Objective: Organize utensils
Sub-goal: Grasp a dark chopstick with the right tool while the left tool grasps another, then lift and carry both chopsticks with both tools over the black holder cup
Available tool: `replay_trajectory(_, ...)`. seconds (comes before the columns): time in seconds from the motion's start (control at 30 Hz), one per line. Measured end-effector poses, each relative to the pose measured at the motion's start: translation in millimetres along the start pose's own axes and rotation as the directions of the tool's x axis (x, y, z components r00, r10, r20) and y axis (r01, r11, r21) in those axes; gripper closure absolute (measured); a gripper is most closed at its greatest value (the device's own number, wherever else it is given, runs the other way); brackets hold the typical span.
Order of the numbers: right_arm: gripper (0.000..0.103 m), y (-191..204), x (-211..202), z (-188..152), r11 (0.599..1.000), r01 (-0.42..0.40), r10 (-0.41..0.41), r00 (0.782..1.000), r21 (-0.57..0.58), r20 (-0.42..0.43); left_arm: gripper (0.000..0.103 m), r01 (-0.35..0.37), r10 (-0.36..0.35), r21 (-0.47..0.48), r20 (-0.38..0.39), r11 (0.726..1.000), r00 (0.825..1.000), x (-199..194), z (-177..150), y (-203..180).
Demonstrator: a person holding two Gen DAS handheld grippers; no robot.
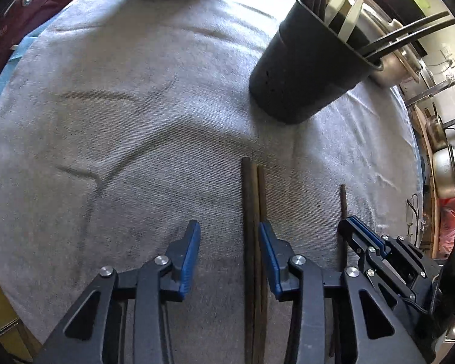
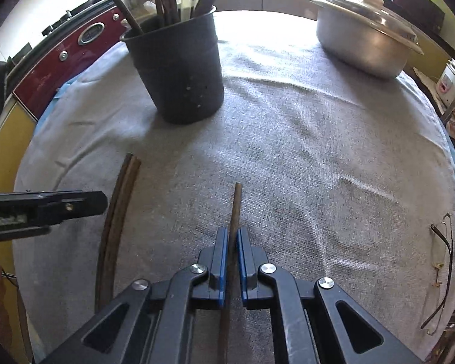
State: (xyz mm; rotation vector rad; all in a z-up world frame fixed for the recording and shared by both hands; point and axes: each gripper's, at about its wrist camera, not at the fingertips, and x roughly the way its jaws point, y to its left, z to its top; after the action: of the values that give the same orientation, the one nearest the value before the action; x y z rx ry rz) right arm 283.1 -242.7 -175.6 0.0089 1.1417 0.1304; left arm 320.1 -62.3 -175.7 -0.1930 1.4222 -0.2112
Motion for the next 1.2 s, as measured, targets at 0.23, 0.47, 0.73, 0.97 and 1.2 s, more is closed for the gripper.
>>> replay_trajectory(0.23,0.095,-3,-2,3,1.0,-0.013,0.013,1.0,0.006,0.005,0.073,-0.073,0.073,0.017,-0.007,0.997,0.997,6,4,-12)
replay_trajectory(0.47,0.095,-3,-1,3,1.0,-0.016,0.016,1.0,0.01,0.007,0.072,-0.136,0.137,0.034,-0.028,0.99,0.99,16,16,-32)
replay_trajectory(0.73,0.095,-3,0,5,1.0,-0.012,0.012,1.0,-0.001,-0.004,0.084,-0.121,0.122,0.021,-0.054,0.992,0.991,18,23,-26)
replay_trajectory(0.97,0.093,2,6,15,1.0,-0.008,0.008,1.0,-0.023,-0.003,0.087,-0.212,0.212,0.087,0.015,0.973,0.977,27,48,-45)
replay_trajectory(1.2,0.093,5,9,22,0.999,-0.009,0.008,1.0,-0.047,-0.021,0.096,-0.22,0.215,0.112,0.053,0.969,0.975,23,34,-40)
